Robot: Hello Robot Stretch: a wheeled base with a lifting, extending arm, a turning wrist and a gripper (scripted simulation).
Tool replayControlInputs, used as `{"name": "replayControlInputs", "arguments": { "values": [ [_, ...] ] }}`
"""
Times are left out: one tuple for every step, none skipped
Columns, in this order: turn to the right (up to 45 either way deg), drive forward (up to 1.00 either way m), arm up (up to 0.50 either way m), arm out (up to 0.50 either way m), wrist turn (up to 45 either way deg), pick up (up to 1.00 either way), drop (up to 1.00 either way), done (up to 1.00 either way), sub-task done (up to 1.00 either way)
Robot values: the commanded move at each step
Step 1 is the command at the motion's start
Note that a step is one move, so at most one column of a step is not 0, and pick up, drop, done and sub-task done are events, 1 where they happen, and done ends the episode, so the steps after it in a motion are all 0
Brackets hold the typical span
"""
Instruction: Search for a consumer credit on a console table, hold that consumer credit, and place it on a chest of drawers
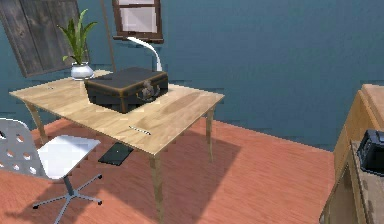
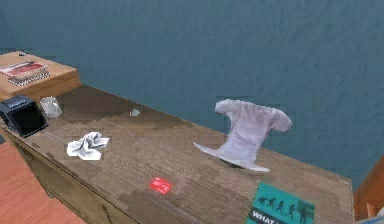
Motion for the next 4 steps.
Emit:
{"name": "replayControlInputs", "arguments": {
  "values": [
    [0.0, 0.0, 0.5, 0.0, 0.0, 0.0, 0.0, 0.0, 0.0],
    [0.0, 0.0, 0.32, 0.0, 0.0, 0.0, 0.0, 0.0, 0.0],
    [0.0, 0.0, 0.0, 0.2, 0.0, 0.0, 0.0, 0.0, 0.0],
    [0.0, 0.0, 0.0, 0.0, 45.0, 0.0, 0.0, 0.0, 0.0]
  ]
}}
